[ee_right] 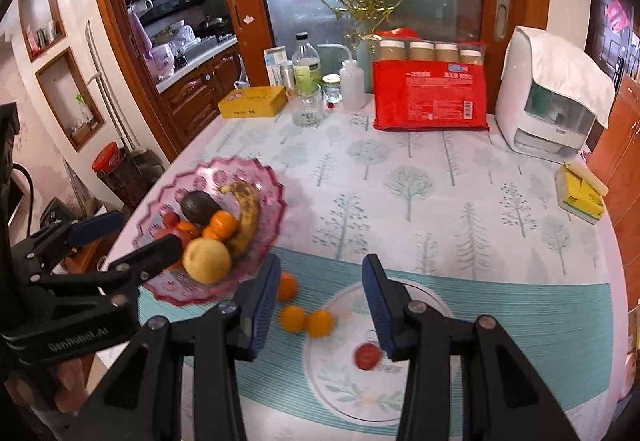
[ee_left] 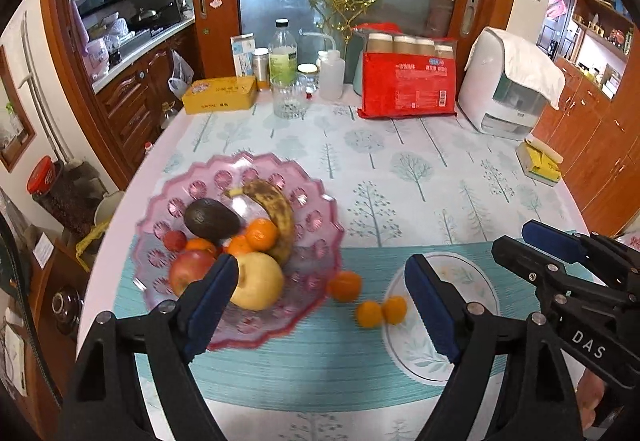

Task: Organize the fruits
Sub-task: 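Withdraw both tools from the bowl toward the white plate, then lower the right tool around the small red apple while the left tool approaches an orange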

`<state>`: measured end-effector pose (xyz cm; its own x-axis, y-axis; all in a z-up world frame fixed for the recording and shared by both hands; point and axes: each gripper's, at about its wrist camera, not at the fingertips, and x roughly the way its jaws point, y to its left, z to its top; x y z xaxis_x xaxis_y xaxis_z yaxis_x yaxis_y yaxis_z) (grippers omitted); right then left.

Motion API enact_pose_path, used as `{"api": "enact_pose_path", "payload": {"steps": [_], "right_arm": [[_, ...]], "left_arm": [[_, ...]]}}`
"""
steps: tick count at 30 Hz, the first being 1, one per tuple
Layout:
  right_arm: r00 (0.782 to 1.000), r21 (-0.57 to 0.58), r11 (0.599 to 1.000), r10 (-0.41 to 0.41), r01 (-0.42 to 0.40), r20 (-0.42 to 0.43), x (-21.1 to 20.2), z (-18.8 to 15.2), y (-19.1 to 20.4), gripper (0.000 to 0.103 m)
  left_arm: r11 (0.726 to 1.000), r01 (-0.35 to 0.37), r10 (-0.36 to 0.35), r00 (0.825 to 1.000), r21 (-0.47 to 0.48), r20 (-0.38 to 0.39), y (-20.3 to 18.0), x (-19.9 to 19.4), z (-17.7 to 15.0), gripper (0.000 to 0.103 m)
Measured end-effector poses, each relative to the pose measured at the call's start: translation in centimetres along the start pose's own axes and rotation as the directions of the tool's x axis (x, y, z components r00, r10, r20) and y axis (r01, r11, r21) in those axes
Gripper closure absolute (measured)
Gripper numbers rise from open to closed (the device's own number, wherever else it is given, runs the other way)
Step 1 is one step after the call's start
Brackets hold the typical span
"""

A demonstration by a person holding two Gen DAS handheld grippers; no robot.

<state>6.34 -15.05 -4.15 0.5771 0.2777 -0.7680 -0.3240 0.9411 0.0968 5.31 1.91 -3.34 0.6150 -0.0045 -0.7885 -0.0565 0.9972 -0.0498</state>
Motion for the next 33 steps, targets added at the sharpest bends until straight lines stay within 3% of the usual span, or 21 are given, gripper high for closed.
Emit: {"api": "enact_pose_path", "payload": {"steps": [9, 16, 21, 33], "right_arm": [[0.993, -0.035, 0.999, 0.036, -0.040, -0.110, 3.7, -4.1, -3.8, 0.060], [0.969, -0.104, 0.991, 0.057, -0.084, -0.240, 8.5, -8.3, -4.2, 0.060], [0.954, -0.122, 0.986, 0.074, -0.113, -0.290, 11.1, -9.5, -4.4, 0.060], [0.929, -0.215, 0.961, 0.090, -0.176, -0.359, 14.0, -10.6, -3.7, 0.063]], "left_arm": [[1.000, 0.006, -0.007, 0.996, -0.016, -0.086, -3.2, 3.2, -4.1, 0.019], [0.999, 0.010, -0.015, 0.988, -0.034, -0.151, -4.1, 7.1, -7.9, 0.020], [0.995, 0.014, -0.031, 0.984, -0.103, -0.175, -3.2, 10.4, -9.0, 0.042], [0.976, 0.025, -0.074, 0.974, -0.218, -0.216, -3.0, 15.3, -9.5, 0.058]]}}
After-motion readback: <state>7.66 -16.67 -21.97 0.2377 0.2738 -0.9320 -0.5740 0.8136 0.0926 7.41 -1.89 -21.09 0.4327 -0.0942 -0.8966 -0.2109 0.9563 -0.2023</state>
